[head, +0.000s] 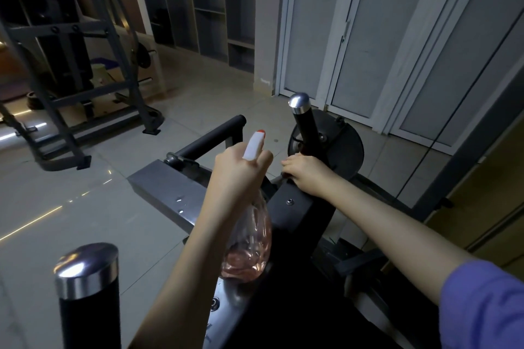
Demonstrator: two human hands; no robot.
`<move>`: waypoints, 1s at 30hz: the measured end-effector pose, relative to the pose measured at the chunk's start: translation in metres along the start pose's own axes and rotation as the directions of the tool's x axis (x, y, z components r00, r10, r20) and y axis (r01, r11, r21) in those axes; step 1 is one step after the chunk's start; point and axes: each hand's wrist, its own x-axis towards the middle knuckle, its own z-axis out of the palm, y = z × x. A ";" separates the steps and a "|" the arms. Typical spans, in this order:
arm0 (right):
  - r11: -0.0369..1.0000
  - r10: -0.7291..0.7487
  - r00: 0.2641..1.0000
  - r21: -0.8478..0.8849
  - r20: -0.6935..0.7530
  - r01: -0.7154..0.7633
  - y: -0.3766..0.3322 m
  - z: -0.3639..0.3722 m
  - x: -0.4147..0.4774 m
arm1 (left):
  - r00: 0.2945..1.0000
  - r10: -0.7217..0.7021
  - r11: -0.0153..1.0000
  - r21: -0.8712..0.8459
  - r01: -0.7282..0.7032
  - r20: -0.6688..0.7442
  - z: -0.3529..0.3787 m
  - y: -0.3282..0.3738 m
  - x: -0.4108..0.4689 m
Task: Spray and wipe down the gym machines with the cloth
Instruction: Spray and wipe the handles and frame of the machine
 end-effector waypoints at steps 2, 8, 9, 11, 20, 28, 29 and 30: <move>0.969 0.156 0.987 0.189 0.038 -0.160 -0.006 -0.006 0.002 | 1.000 0.015 1.000 0.010 -0.015 0.012 0.000 0.000 0.000; 0.580 0.460 0.867 0.674 0.193 -0.458 -0.009 -0.020 -0.010 | 1.000 0.012 0.999 -0.037 -0.011 0.013 0.001 0.003 -0.002; 0.576 0.463 0.862 0.669 0.206 -0.470 -0.013 -0.022 -0.016 | 1.000 0.016 1.000 -0.026 -0.016 0.020 0.001 0.004 -0.002; 0.606 0.439 0.873 0.649 0.210 -0.461 -0.023 -0.025 -0.030 | 0.998 0.040 0.999 0.002 -0.040 0.039 0.001 0.006 -0.003; 0.356 0.866 0.493 0.798 -0.085 -0.486 -0.032 -0.029 -0.067 | 0.998 0.042 0.999 -0.022 -0.041 0.036 0.003 0.002 0.001; 0.175 0.862 0.488 0.826 0.134 -0.536 -0.005 -0.004 -0.034 | 0.999 0.035 0.999 0.007 -0.035 0.023 0.005 0.002 0.002; 0.144 0.840 0.519 0.855 0.161 -0.498 0.000 -0.005 -0.038 | 0.999 0.028 1.000 0.012 -0.028 0.021 0.005 0.002 0.002; 0.118 0.826 0.534 0.873 0.178 -0.473 0.004 -0.006 -0.039 | 1.000 0.023 1.000 0.011 -0.023 0.020 0.005 0.002 0.001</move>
